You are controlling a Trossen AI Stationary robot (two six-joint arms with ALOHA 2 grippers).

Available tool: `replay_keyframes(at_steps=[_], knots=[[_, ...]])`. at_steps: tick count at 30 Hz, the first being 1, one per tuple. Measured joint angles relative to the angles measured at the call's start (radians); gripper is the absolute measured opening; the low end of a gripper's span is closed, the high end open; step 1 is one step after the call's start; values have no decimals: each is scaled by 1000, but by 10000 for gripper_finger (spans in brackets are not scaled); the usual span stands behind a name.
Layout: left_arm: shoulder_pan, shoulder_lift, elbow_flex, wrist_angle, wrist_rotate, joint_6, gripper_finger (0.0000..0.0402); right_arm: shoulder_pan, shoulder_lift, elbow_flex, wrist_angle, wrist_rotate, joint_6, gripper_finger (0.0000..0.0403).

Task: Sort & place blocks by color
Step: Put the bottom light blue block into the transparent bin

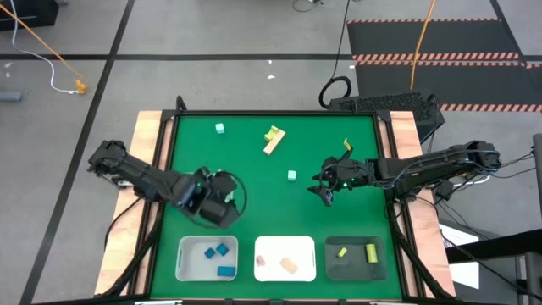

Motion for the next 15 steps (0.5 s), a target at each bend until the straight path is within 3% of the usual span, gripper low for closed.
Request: replay_keyframes(at_steps=[5, 11, 15], knots=[[111, 0, 0, 36, 2, 194, 266, 0, 0, 0, 0, 0, 0, 254], [223, 4, 0, 226, 9, 528, 266, 0, 0, 0, 0, 0, 0, 254], [277, 4, 0, 290, 59, 633, 266, 0, 0, 0, 8, 2, -1, 254]])
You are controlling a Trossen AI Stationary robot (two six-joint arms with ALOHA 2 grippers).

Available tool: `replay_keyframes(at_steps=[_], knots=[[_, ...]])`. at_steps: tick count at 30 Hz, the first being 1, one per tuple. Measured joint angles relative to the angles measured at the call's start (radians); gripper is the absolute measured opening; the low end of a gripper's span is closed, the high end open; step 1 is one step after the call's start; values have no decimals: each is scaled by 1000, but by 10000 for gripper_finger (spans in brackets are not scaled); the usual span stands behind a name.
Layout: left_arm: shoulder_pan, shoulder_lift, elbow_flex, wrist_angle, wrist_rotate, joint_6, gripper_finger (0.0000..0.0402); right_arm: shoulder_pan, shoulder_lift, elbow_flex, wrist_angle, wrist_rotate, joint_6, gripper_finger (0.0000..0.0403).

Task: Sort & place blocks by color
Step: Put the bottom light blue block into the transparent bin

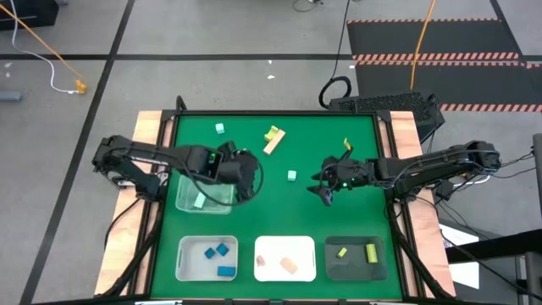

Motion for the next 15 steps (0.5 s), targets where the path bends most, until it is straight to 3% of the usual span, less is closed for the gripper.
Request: replay_keyframes(at_steps=[11, 15], knots=[[82, 0, 0, -3, 30, 95, 266, -11, 0, 0, 211, 10, -10, 254], [128, 0, 0, -4, 54, 61, 266, -18, 0, 0, 305, 122, -131, 254]])
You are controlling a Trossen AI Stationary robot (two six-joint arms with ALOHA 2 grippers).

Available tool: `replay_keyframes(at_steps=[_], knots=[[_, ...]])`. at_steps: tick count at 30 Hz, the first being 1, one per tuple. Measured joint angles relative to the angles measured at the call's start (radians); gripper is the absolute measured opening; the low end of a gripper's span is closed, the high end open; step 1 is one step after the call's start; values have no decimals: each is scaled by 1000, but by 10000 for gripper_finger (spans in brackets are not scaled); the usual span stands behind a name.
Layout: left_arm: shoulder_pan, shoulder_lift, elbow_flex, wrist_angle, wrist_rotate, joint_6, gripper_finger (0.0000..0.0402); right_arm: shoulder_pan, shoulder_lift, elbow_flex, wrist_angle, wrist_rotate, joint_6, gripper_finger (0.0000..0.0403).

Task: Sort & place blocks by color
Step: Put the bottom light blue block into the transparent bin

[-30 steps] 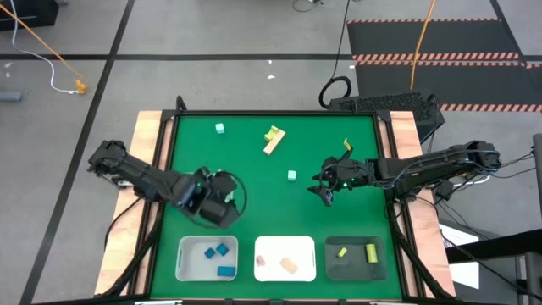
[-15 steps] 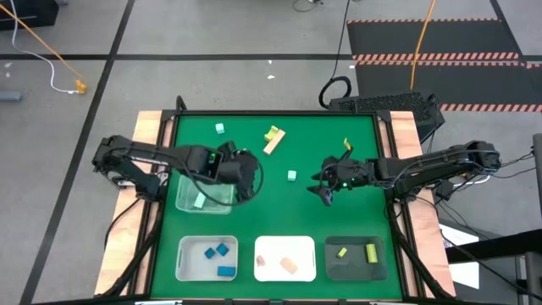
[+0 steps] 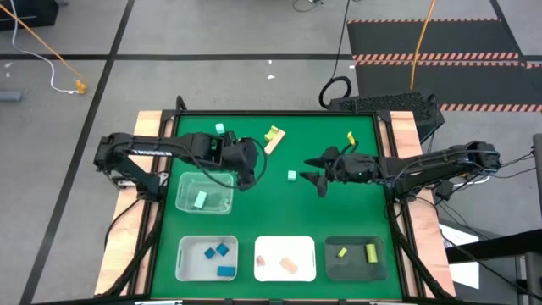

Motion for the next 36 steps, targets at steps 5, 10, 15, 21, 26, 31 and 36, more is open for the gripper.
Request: replay_keyframes(at_steps=[5, 10, 15, 21, 26, 31, 36], knots=[[48, 0, -41, 20, 32, 50, 266, -2, 0, 0, 107, 32, 14, 254], [103, 0, -166, 139, 80, 70, 266, -2, 0, 0, 228, 34, 30, 254], [129, 0, -308, 372, 110, 18, 266, -9, 0, 0, 305, 84, 29, 254], [128, 0, -359, 522, 111, 17, 266, -29, 0, 0, 319, 113, 29, 254], [128, 0, -360, 557, 111, 37, 266, -57, 0, 0, 330, 114, 55, 254], [128, 0, -360, 553, 111, 40, 266, -73, 0, 0, 335, 111, 117, 254], [123, -1, -360, 502, 141, 28, 266, -103, 0, 0, 177, 112, 47, 254]])
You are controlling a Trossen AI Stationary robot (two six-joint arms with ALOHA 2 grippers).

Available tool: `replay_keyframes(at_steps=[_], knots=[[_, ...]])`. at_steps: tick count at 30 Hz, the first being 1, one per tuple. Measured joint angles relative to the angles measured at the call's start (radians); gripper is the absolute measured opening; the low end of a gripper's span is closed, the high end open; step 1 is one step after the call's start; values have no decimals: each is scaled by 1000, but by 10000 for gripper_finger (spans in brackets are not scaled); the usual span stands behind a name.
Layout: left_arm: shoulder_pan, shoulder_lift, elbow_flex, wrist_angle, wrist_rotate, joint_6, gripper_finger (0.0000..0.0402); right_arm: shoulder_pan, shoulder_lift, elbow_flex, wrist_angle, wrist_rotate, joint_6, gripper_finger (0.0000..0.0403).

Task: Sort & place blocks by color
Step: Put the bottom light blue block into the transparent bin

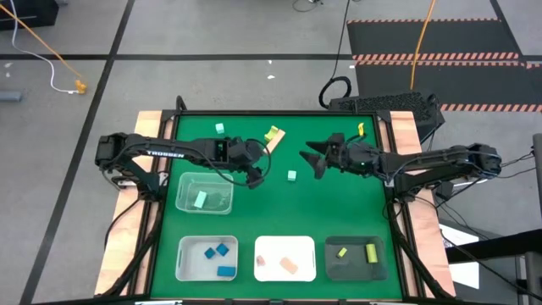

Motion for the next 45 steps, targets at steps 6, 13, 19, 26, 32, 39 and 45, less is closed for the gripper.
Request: replay_keyframes(at_steps=[6, 13, 19, 26, 32, 39, 45], knots=[[-31, -1, 0, -97, 12, -31, 266, -29, 39, 0, -171, -1, -121, 254], [-78, -1, 0, -132, 12, -73, 266, -32, 208, 0, -200, -3, -277, 254], [-98, -2, 0, -168, 9, -116, 266, -32, 382, 0, -109, -47, -399, 254], [-105, -2, 0, -188, 4, -141, 266, -32, 523, 0, 51, -83, -423, 254], [-106, -2, 0, -190, 4, -140, 266, -31, 617, 0, 135, -157, -421, 254], [-107, -2, 0, -190, 4, -144, 266, -38, 690, 0, 165, -155, -378, 252], [-109, -2, 0, -187, 4, -143, 266, -38, 691, 0, 169, -158, -332, 188]])
